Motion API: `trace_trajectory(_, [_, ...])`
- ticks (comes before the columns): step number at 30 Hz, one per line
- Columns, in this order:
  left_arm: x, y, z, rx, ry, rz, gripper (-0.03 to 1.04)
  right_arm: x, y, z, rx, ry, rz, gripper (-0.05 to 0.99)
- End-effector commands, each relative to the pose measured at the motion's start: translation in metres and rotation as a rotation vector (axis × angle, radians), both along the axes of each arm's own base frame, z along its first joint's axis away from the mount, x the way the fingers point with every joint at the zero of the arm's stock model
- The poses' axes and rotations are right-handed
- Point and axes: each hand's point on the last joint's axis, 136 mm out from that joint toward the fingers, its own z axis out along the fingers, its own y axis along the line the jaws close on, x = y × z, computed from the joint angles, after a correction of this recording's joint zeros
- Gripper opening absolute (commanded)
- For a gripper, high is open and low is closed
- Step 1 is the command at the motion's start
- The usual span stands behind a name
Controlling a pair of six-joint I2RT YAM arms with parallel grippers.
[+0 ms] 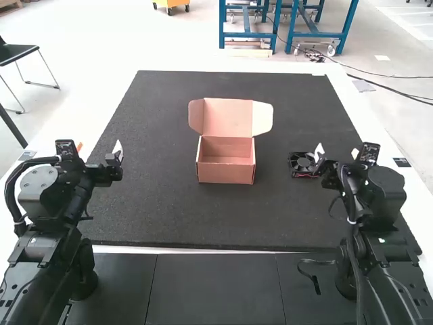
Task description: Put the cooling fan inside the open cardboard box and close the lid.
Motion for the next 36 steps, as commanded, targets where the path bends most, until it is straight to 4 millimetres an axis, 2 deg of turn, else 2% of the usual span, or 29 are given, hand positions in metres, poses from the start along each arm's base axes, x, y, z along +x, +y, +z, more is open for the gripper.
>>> trace_trajectory(1, [0.000, -0.001, 0.004, -0.011, -0.026, -0.006, 0.96, -0.001, -0.009, 0.011, 0.008, -0.053, -0.050, 0.91])
trace_trajectory(7, [-0.004, -0.004, 0.052, -0.011, -0.107, -0.023, 0.96, -0.002, -0.012, 0.042, 0.011, -0.111, -0.061, 0.91])
trace_trajectory(11, [0.018, -0.004, 0.068, -0.011, -0.004, -0.022, 0.97, 0.008, -0.015, 0.068, 0.010, -0.075, -0.078, 0.91])
trace_trajectory(16, [0.061, -0.002, 0.061, -0.016, 0.255, -0.012, 0.97, 0.038, -0.018, 0.081, -0.006, 0.104, -0.102, 0.91])
trace_trajectory(18, [0.073, -0.003, 0.057, -0.003, 0.321, -0.023, 0.97, 0.045, -0.015, 0.086, -0.035, 0.180, -0.090, 0.91])
trace_trajectory(20, [0.080, -0.006, 0.059, 0.022, 0.330, -0.038, 0.97, 0.048, -0.015, 0.095, -0.080, 0.226, -0.085, 0.91])
trace_trajectory(24, [0.082, -0.010, 0.068, 0.053, 0.341, -0.058, 0.97, 0.047, -0.019, 0.108, -0.098, 0.305, -0.098, 0.91])
trace_trajectory(28, [0.086, -0.031, 0.071, 0.043, 0.362, -0.171, 0.96, 0.045, -0.025, 0.107, -0.153, 0.430, -0.112, 0.90])
trace_trajectory(33, [0.102, -0.039, 0.066, 0.036, 0.406, -0.209, 0.96, 0.049, -0.034, 0.068, -0.157, 0.670, -0.142, 0.90])
trace_trajectory(36, [0.112, -0.048, 0.057, 0.035, 0.440, -0.243, 0.96, 0.057, -0.029, 0.068, -0.105, 0.696, -0.118, 0.91])
